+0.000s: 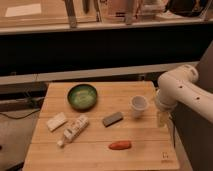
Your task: Drag the pepper across the table
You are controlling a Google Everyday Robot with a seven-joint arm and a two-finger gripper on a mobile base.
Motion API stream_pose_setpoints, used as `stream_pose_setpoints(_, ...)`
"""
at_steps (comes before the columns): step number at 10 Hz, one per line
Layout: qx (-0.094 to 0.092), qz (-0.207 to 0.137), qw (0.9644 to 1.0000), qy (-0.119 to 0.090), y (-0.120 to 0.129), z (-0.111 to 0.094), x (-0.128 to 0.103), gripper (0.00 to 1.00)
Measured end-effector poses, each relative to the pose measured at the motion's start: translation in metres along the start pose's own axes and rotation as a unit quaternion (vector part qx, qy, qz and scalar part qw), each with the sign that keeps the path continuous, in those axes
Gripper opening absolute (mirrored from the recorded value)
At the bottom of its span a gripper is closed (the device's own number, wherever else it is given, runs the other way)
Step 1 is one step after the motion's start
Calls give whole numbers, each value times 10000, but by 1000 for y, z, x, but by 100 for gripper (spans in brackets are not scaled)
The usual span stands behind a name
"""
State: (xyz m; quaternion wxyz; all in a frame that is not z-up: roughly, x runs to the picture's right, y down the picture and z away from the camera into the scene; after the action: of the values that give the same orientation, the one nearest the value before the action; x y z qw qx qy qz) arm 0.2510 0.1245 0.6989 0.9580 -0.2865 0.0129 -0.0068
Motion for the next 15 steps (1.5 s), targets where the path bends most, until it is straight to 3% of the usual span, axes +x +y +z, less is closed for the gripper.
stream_pose_setpoints(8, -138, -706, 9973, -136, 21, 29, -48, 80)
stream_pose_setpoints(12, -234, -1193, 9921, -321, 46, 51, -77, 80)
stream_pose_setpoints(15, -275, -1436, 9883, -423, 55, 65, -86, 80)
